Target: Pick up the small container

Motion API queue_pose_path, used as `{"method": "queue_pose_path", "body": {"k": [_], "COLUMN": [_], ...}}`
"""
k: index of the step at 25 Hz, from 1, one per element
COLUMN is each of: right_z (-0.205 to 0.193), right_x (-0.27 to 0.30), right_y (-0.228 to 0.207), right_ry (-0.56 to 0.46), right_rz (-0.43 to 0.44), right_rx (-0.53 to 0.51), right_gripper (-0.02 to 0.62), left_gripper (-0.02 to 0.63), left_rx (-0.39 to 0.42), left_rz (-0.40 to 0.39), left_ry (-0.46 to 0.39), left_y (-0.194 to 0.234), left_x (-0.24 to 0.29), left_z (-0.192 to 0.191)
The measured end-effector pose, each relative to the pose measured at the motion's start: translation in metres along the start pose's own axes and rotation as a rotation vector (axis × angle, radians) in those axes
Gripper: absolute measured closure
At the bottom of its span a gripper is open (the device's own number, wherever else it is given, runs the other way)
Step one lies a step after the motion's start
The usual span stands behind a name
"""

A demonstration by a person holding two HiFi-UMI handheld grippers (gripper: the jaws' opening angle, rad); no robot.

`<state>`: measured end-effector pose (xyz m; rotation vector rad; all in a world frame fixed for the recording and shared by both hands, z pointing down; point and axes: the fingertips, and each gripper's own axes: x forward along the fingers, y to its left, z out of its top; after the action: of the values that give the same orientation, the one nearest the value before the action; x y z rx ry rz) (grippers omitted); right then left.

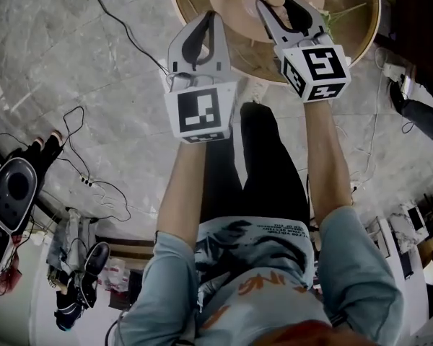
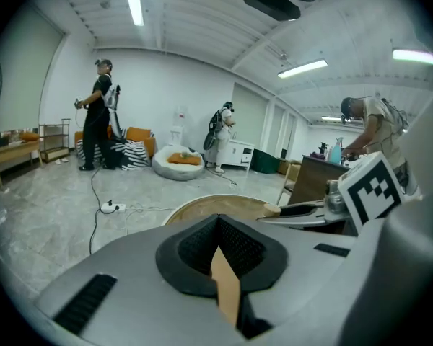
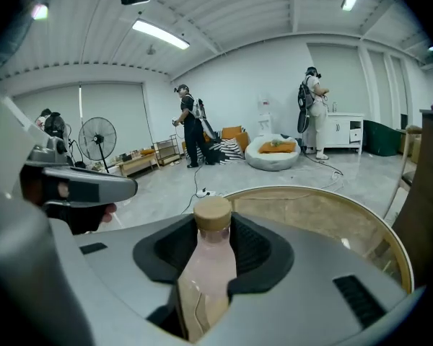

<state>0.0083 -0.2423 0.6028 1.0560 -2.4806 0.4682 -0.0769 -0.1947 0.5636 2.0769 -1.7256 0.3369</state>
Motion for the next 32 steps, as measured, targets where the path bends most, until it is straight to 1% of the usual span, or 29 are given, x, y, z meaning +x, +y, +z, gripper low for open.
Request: {"method": "queue_pose_path", "body": {"k": [4,8,11,15,20,22,27,29,32], "right_z": [0.037,0.076,0.104,0.142,0.198,0.215,0.25,0.263,0.271], "right_x": [-0.04,-0.085,-0.119,-0.156,-0.2,-0.224,-0.276,-0.291,-0.305], "right_y": [-0.002,-0.008,-0.015,-0.019,-0.019,-0.021,-0.026,-0.029,-0.024], "right_ry": [-0.041,-0.07,-0.097,-0.142,-0.217,-0.245,-0.319,-0.342,-0.363], "right_rz": [-0.008,-0.023,-0.038,-0.053,-0.082,-0.095,-0.141,-0.169,-0.197], "right_rx": [-0.014,-0.036,-0.054,-0.062,-0.069,-0.068,-0.043,-0.046,-0.039], "right_gripper": [0.442,0.442,0.442,0.442,0.442,0.442,0.443,0.443,0.443], "left_gripper": [0.583,0.583,0.582,0.583,0.583,0.583,0.582,0.583,0.583], "left_rx": [-0.041,-0.108,-0.123,-0.07,-0.036,-0.036,0.017,0.035,0.094], "left_rz": [0.055,0.147,0.174,0.18,0.171,0.159,0.125,0.109,0.09], "left_ry": [-0.042,-0.061,-0.091,-0.124,-0.194,-0.214,-0.249,-0.277,-0.298], "left_y": [-0.002,-0.002,-0.012,-0.029,-0.059,-0.082,-0.129,-0.142,-0.15], "left_x": [-0.018,-0.04,-0.056,-0.075,-0.097,-0.109,-0.126,-0.13,-0.142], "left_z": [0.027,0.048,0.074,0.117,0.182,0.2,0.238,0.256,0.271]}}
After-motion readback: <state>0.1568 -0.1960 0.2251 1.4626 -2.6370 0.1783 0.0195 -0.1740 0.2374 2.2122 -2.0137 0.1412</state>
